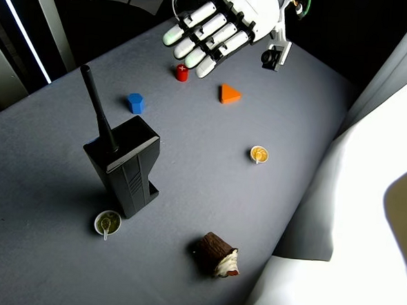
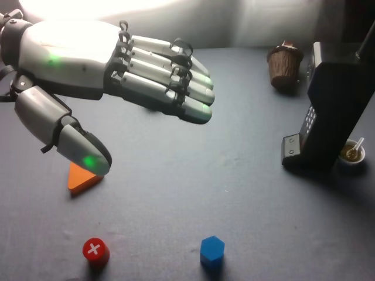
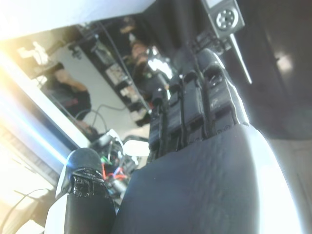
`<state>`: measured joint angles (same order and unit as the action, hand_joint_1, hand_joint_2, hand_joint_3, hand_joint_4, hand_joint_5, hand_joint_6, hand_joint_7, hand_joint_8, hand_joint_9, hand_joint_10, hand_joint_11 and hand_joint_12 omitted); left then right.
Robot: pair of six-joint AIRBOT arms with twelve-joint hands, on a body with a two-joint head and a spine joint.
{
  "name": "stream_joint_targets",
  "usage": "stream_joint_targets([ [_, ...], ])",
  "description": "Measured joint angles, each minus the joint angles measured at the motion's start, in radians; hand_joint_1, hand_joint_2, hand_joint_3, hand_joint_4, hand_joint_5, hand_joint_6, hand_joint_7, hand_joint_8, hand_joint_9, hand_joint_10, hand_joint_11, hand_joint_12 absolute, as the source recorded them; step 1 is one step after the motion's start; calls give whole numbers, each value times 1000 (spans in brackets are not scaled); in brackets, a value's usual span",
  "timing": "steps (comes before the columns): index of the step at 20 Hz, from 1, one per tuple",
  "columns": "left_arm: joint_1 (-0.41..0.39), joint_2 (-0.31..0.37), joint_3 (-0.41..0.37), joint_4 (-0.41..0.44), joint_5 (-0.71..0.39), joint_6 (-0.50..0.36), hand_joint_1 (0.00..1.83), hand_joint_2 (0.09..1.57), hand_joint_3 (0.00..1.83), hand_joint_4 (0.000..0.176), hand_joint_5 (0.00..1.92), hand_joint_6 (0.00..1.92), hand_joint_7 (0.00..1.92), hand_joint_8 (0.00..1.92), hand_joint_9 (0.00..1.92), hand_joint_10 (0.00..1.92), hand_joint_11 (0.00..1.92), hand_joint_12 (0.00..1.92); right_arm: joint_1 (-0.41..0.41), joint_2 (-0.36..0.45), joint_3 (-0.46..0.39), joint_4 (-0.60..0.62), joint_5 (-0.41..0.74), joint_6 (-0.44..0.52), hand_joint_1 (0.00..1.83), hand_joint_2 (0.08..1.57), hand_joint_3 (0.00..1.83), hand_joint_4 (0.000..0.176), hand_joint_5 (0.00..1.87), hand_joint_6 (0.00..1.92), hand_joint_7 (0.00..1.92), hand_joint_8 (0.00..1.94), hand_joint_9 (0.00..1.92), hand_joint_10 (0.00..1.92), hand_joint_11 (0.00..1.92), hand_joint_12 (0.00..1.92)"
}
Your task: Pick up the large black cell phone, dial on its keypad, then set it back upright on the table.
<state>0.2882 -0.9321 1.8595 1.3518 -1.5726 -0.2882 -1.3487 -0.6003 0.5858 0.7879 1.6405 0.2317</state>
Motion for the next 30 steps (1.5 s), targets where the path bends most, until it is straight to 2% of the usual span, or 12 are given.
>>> stream_joint_targets([
  [1,-8,0,0,23,2,0,0,1192,1,38,184,4,188,4,161,5,0,474,-4,-20,26,-1,5,0,304,931,4,0,13,2,54,1,65,1,0,319],
  [3,-25,-3,0,37,3,-1,0,1193,0,39,174,1,186,4,161,6,0,508,0,-73,83,9,-11,0,322,936,2,0,24,3,74,4,83,4,0,392],
  [5,-27,-11,0,21,11,0,0,1196,1,36,186,3,201,4,159,2,0,448,78,-121,137,27,-72,0,336,949,4,0,2,0,43,4,55,3,0,295],
  [10,-21,-10,-4,32,24,0,0,1191,0,38,168,0,186,0,150,0,0,373,248,-221,221,-41,-173,-31,382,939,0,0,11,0,48,0,62,0,0,345],
  [15,-21,-10,-4,28,33,2,0,1187,0,39,161,1,160,1,140,4,0,309,315,-286,277,-147,-255,-51,453,955,1,0,0,0,28,0,42,3,0,271],
  [17,-21,-10,-3,26,40,2,0,1185,0,42,161,2,158,0,142,5,0,310,336,-290,283,-164,-274,-51,526,944,0,0,11,1,30,0,44,1,0,301],
  [22,-21,-10,0,0,63,2,0,1190,1,41,170,2,153,1,151,3,0,322,373,-290,300,-168,-299,-53,705,981,3,0,0,0,0,0,0,0,0,72],
  [24,-21,-10,0,-4,72,3,0,1191,0,41,172,2,151,0,145,0,0,301,393,-290,307,-173,-312,-52,765,976,0,0,0,0,0,0,0,0,1,66],
  [26,-21,-10,0,-7,77,11,0,1190,0,38,187,5,170,5,163,4,0,366,420,-290,318,-197,-330,-53,781,982,0,0,0,0,0,0,0,0,0,9],
  [30,-21,-10,0,-6,77,34,0,1189,0,42,171,0,146,2,141,3,0,340,467,-293,318,-221,-367,-53,765,957,0,0,0,0,0,0,0,0,0,0],
])
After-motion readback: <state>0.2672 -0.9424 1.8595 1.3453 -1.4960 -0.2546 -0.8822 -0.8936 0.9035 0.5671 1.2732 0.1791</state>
